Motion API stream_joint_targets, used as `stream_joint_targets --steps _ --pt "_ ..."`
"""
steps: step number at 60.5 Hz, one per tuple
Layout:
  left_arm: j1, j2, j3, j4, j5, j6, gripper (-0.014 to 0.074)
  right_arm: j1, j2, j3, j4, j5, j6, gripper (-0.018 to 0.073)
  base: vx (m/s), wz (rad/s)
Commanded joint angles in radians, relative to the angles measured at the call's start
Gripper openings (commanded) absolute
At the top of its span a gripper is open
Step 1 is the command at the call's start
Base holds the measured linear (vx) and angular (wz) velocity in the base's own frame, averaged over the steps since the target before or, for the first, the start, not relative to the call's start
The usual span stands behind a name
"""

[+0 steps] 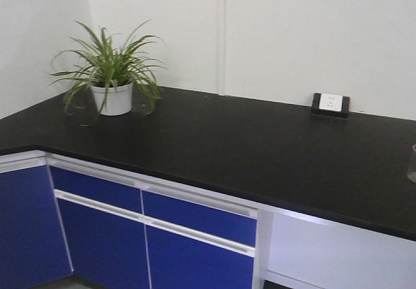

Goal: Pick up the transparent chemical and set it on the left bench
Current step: 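Drive the base to the bench with white trays, holding the beaker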

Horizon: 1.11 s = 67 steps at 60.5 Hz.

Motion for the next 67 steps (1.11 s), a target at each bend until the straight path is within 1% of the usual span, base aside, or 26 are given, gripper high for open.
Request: stream_joint_targets --steps 1,16,28,51,67 --pt "-0.002 -0.019 0.016 -0.001 -0.078 -0.008 -0.0003 0.0 0.0 -0.032 -0.018 -0.069 -0.006 -0.0003 -0.31 0.46" --pt "-0.002 -0.019 0.016 -0.001 -0.078 -0.008 -0.0003 0.0 0.0 -0.032 -0.018 -0.069 -0.006 -0.0003 -0.28 0.53" --pt "-0.002 -0.019 0.016 -0.001 -0.078 -0.008 -0.0003 0.0 -0.001 -0.032 -0.018 -0.07 -0.006 -0.0003 -0.22 0.71" --pt "-0.002 -0.019 0.016 -0.001 -0.078 -0.008 -0.0003 0.0 -0.001 -0.032 -0.018 -0.07 -0.006 -0.0003 -0.16 0.91" --pt "-0.002 -0.019 0.016 -0.001 -0.078 -0.008 -0.0003 0.0 -0.001 -0.032 -0.018 -0.07 -0.006 -0.0003 -0.05 0.95"
